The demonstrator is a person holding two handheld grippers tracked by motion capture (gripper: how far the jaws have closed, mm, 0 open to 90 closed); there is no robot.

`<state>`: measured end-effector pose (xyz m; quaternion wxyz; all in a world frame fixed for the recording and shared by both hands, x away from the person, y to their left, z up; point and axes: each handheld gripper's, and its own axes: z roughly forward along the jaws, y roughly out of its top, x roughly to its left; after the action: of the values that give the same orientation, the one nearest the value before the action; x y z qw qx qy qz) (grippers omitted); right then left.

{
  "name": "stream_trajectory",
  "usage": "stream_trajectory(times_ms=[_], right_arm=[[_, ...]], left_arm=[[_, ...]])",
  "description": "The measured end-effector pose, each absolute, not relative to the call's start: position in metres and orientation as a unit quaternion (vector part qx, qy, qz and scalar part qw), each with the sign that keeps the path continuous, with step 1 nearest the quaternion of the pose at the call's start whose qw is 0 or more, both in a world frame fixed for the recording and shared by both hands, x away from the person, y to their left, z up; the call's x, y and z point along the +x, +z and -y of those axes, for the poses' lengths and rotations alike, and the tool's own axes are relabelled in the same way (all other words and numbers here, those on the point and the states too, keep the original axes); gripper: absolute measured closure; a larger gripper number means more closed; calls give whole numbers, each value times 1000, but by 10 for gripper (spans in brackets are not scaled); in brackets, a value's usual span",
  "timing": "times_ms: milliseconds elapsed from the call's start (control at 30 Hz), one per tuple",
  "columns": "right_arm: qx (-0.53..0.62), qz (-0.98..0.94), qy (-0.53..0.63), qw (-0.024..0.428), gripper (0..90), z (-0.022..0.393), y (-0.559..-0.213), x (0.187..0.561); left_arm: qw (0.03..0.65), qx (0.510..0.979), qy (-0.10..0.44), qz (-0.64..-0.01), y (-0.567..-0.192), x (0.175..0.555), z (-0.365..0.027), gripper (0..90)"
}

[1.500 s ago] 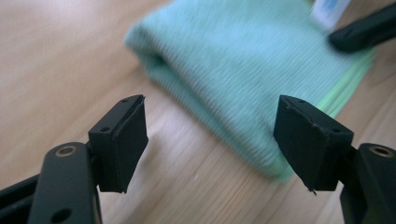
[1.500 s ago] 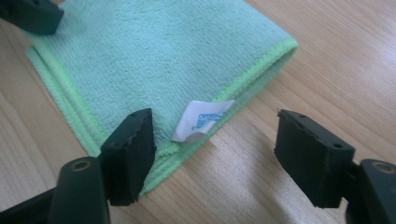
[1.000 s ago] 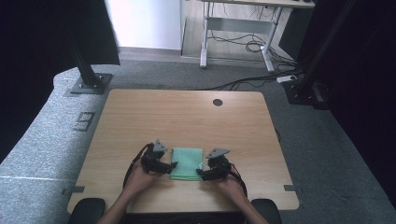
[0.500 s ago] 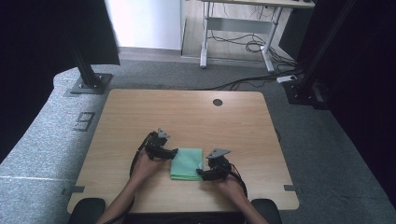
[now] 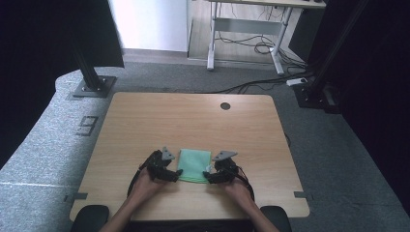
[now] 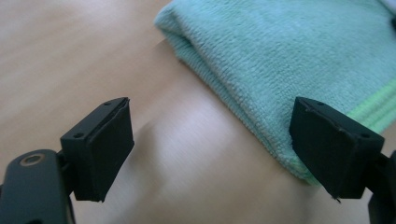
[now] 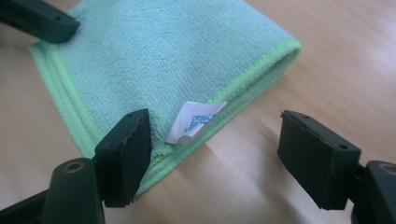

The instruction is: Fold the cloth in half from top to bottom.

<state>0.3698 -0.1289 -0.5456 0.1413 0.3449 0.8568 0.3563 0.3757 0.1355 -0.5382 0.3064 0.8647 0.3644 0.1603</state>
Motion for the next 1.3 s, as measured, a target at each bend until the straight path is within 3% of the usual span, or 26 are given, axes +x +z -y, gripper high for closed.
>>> stream_trajectory(times_ms=[300, 567, 800, 1000, 1300], right_arm=[[385, -838, 353, 156, 252, 130, -546, 427], [403, -830, 355, 151, 246, 129, -547, 441], [393, -826, 373, 157, 199, 133, -539, 439], [375, -829, 381, 166, 142, 138, -517, 428], [354, -841, 374, 166, 104, 155, -501, 400]], left_arm=[[333, 839, 147, -403, -545, 420, -139, 110], [337, 830, 148, -420, -546, 435, -141, 110], [346, 833, 164, -400, -530, 426, -143, 119], [364, 842, 145, -371, -508, 408, -149, 98], [346, 855, 142, -359, -505, 373, -168, 58]])
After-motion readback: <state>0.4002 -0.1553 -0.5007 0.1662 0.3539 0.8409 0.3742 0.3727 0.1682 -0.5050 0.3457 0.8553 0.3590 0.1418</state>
